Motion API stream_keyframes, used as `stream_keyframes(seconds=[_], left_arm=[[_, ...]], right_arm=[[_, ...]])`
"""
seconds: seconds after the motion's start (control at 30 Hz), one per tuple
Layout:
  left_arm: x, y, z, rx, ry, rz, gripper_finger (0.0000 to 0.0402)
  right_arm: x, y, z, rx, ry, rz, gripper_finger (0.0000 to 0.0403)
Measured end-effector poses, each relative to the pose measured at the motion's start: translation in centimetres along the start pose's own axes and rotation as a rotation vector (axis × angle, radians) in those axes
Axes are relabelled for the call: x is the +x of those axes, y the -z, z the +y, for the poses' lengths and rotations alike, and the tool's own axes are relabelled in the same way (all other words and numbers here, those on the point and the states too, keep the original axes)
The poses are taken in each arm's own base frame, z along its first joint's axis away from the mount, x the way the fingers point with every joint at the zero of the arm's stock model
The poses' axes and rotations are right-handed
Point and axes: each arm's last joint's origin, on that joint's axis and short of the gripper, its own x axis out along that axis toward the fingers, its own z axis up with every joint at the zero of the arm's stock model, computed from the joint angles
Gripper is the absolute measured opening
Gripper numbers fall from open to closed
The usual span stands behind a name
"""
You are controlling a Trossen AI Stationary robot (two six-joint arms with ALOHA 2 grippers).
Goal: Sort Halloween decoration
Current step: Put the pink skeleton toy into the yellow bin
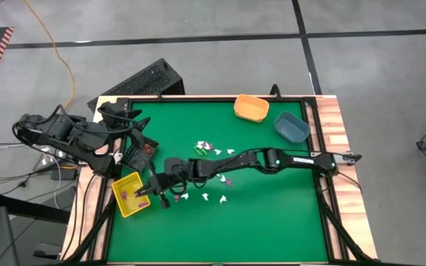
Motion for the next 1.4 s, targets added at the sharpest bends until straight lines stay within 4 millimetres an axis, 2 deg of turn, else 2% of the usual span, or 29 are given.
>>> stream_keyframes(seconds=[0.17,0.43,0.53,0.67,0.87,1.07,1.17,1.4], left_arm=[[0.0,0.0,0.0,0.001,0.002,0.002,0.0199],[0.0,0.0,0.0,0.001,0.007,0.006,0.0199],[0.0,0.0,0.0,0.001,0.007,0.006,0.0199],[0.0,0.0,0.0,0.0,0.007,0.005,0.0199],[0.0,0.0,0.0,-0.008,0.004,0.003,0.0199],[0.0,0.0,0.0,-0.011,0.0,0.0,0.0199],[0.0,0.0,0.0,-0.013,-0.001,-0.001,0.0199],[0.0,0.0,0.0,-0.014,-0.001,-0.001,0.0199]], right_arm=[[0.4,1.0,1.0,0.001,-0.012,-0.02,0.0005],[0.2,1.1,0.3,-0.011,-0.001,-0.016,0.0007],[0.4,1.9,0.4,0.018,-0.017,-0.066,0.0007],[1.0,3.9,1.5,0.048,-0.049,-0.046,0.0008],[1.0,3.4,1.4,0.02,-0.049,-0.05,0.0008],[0.8,4.1,0.9,0.014,-0.044,-0.016,0.001],[0.8,4.1,0.9,0.015,-0.044,-0.011,0.0021],[0.8,4.3,0.8,0.022,-0.021,0.016,0.0079]])
